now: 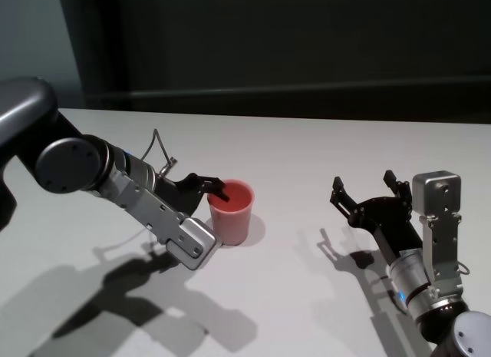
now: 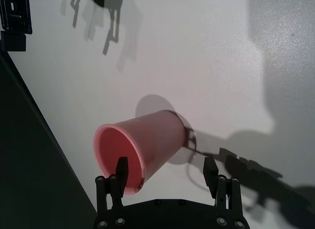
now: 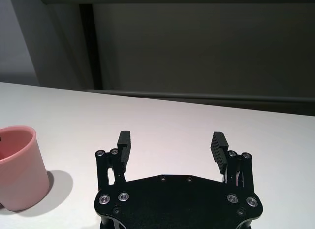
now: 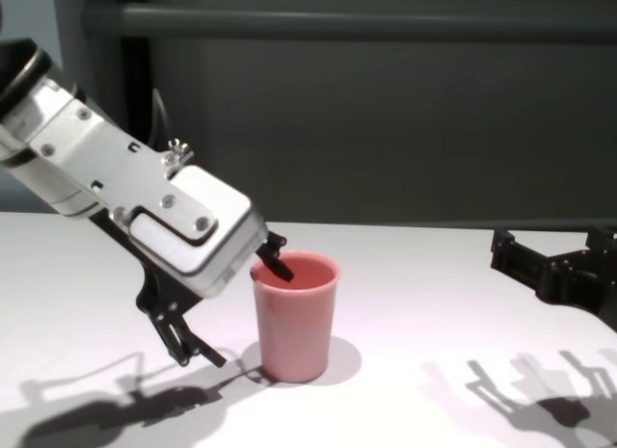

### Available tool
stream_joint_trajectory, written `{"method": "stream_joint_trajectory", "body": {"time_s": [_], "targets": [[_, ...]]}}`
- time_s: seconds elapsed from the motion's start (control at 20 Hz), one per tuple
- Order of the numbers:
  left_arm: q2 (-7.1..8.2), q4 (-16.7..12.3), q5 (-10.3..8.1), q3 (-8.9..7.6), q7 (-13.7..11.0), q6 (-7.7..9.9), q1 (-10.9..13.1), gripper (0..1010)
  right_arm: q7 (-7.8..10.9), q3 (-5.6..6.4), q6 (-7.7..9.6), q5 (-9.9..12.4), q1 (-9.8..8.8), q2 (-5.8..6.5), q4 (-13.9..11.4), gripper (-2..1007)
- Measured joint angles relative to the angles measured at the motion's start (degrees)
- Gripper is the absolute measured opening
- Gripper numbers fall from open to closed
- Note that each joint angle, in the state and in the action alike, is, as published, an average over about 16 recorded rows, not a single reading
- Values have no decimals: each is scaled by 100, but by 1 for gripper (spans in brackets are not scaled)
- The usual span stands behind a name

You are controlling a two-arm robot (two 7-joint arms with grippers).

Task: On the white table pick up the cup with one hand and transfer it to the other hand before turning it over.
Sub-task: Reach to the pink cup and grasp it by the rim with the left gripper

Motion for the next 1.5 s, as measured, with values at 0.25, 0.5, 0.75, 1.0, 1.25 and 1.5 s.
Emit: {"method": "stream_joint_trajectory", "body": {"time_s": [0.25, 0.5, 0.75, 1.0, 1.25, 1.5], "targets": [[-121, 146, 13, 157, -109, -77, -155, 1001, 0, 0, 0, 0, 0, 0, 0, 1002], [-246, 295, 22, 297, -192, -147, -308, 1001, 0, 0, 0, 0, 0, 0, 0, 1003], [-355, 433, 32, 420, -251, -206, -446, 1001, 0, 0, 0, 0, 0, 0, 0, 1003], [-429, 541, 41, 536, -304, -229, -560, 1001, 0, 0, 0, 0, 0, 0, 0, 1002], [-454, 592, 37, 630, -332, -225, -636, 980, 0, 0, 0, 0, 0, 0, 0, 1002], [-443, 603, 13, 709, -351, -212, -690, 911, 0, 0, 0, 0, 0, 0, 0, 1002]]}}
